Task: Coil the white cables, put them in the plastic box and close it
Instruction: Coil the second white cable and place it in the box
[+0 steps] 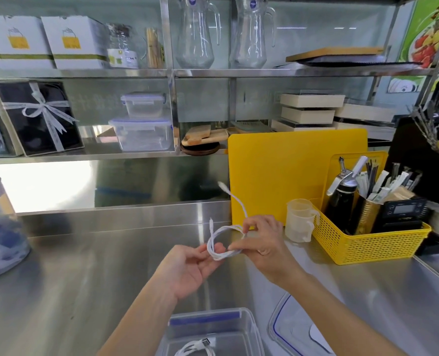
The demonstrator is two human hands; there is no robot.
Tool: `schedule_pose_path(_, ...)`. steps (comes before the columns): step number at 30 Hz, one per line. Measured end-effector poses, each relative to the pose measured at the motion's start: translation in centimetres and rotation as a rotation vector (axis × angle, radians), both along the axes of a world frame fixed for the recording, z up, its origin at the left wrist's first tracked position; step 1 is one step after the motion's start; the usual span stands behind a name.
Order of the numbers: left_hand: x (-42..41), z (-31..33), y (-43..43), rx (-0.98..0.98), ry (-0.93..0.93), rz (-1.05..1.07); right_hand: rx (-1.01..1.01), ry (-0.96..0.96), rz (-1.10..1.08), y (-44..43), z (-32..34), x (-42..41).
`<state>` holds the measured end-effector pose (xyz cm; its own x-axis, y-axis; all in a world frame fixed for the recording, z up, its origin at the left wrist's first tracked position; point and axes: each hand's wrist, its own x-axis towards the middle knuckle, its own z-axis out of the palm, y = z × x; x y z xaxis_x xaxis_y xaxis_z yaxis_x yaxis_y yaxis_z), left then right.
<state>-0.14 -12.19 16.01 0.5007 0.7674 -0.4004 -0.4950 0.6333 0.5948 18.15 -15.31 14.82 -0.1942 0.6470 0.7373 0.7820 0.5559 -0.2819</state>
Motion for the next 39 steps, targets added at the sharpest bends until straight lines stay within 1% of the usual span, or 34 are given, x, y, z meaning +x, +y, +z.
schedule_pose_path(1,-0.2,0.4,-0.1,0.002,-0.015,-0.018,-0.052,0.014,0.037,0.0,-0.1,0.1)
schedule_pose_path(2,-0.3,0.5,-0.3,0.042,0.035,-0.039,-0.111,0.025,0.075,-0.1,-0.3,0.0)
schedule_pose_path(5,0.2,0.5,-0.5,0.198,0.266,-0.004,-0.194,0.022,0.106,-0.6,-0.8,-0.4)
schedule_pose_path(7,0.7,0.2,-0.7,0.304,0.432,0.055,-0.245,0.084,0.091,-1.0,-0.8,-0.7)
schedule_pose_path(8,0.8,0.1,-0.8,0.359,0.513,0.079,-0.285,0.12,0.059,-1.2,-0.7,-1.0)
schedule_pose_path(10,1.0,-0.1,-1.2,0.454,0.622,0.108,-0.342,0.136,-0.045,-1.4,-0.6,-1.8)
schedule_pose_path(13,1.7,-0.3,-2.2,0.601,0.751,0.08,-0.314,0.07,-0.229,-1.1,-1.3,-2.8)
schedule_pose_path(15,2.1,-0.7,-2.7,0.729,0.819,0.037,-0.315,0.065,-0.281,-0.7,-1.7,-2.9)
schedule_pose_path(16,2.3,-1.0,-2.7,0.799,0.867,0.024,-0.343,0.094,-0.28,-0.6,-1.7,-2.9)
schedule_pose_path(17,2.4,-1.3,-2.6,0.868,0.936,0.019,-0.37,0.135,-0.264,-0.5,-1.6,-2.8)
schedule_pose_path(18,2.4,-1.6,-2.3,0.951,1.058,0.024,-0.397,0.17,-0.249,-0.5,-1.7,-2.8)
schedule_pose_path(20,2.1,-2.2,-1.9,1.138,1.383,0.066,-0.474,0.204,-0.259,-0.6,-1.5,-2.7)
schedule_pose_path(21,2.0,-2.4,-1.8,1.184,1.478,0.071,-0.523,0.243,-0.255,-0.7,-1.3,-2.7)
schedule_pose_path(22,2.0,-2.5,-1.7,1.198,1.504,0.044,-0.569,0.299,-0.234,-0.8,-1.1,-2.7)
schedule_pose_path(23,2.1,-2.5,-1.7,1.161,1.458,-0.007,-0.608,0.351,-0.208,-0.8,-1.0,-2.7)
schedule_pose_path(24,2.1,-2.3,-1.9,1.093,1.364,-0.046,-0.619,0.385,-0.187,-0.8,-0.9,-2.7)
schedule_pose_path(25,2.1,-2.2,-2.0,1.022,1.267,-0.049,-0.614,0.385,-0.189,-0.9,-0.7,-2.9)
schedule_pose_path(26,2.2,-2.1,-2.1,0.982,1.202,-0.046,-0.578,0.335,-0.219,-1.2,-0.5,-3.1)
schedule_pose_path(27,2.2,-2.0,-2.2,0.968,1.185,-0.062,-0.491,0.221,-0.285,-1.3,-0.5,-3.1)
schedule_pose_path(28,2.2,-1.9,-2.2,0.957,1.168,-0.083,-0.371,0.06,-0.343,-1.2,-0.7,-3.0)
schedule_pose_path(30,2.0,-1.8,-1.9,0.925,1.116,-0.122,-0.076,-0.224,-0.352,-0.9,-1.5,-2.4)
schedule_pose_path(31,1.9,-1.7,-1.8,0.904,1.078,-0.144,0.03,-0.315,-0.315,-0.9,-1.7,-2.1)
schedule_pose_path(33,1.4,-1.6,-1.7,0.851,0.992,-0.196,0.144,-0.437,-0.259,-0.8,-2.4,-1.4)
schedule_pose_path(35,1.2,-1.4,-1.7,0.75,0.862,-0.225,0.138,-0.402,-0.233,-0.8,-3.0,-1.1)
schedule_pose_path(38,1.1,-0.8,-1.7,0.498,0.554,-0.217,0.112,-0.178,-0.245,-1.1,-3.4,-1.4)
schedule_pose_path(39,1.1,-0.5,-1.6,0.448,0.514,-0.212,0.107,-0.125,-0.252,-1.2,-3.5,-1.6)
